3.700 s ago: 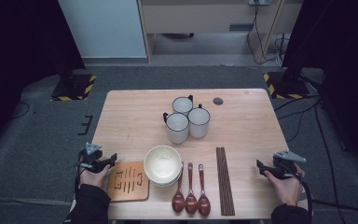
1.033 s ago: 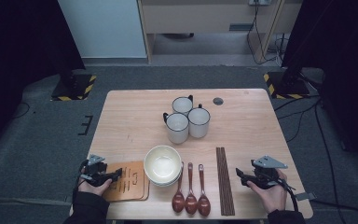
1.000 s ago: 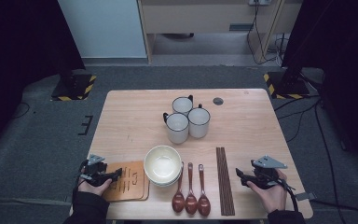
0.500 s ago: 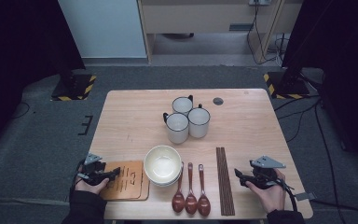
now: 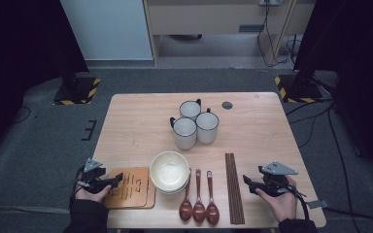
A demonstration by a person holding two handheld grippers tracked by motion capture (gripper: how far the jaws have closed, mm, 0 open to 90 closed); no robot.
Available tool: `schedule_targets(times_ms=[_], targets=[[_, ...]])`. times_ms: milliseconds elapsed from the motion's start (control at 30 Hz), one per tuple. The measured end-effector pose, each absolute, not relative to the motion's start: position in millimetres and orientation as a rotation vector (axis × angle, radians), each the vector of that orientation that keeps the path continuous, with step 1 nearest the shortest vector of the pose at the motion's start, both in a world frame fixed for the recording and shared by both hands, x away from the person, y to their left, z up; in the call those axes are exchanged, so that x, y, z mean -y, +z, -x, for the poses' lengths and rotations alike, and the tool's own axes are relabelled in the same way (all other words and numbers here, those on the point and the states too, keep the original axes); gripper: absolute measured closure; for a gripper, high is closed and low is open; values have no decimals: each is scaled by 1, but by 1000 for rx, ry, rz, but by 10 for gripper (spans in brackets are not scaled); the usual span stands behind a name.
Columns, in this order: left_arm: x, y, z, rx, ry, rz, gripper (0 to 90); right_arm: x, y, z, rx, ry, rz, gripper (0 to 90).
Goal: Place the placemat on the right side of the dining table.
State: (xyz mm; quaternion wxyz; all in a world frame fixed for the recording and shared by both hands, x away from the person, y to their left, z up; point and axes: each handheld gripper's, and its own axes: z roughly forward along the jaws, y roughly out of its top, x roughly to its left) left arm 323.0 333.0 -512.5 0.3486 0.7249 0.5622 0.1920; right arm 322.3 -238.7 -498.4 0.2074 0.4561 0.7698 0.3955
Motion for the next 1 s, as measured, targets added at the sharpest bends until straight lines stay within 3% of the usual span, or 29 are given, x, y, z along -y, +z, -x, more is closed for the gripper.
schedule_targets(times_ms=[367, 1000], targets=[[-344, -506, -294, -1483, 531, -1883, 327, 226, -488, -317, -2168, 1149, -1231, 296], [-348, -513, -282, -1504, 537, -1940, 373, 175, -473, -299, -2302, 1229, -1071, 302]])
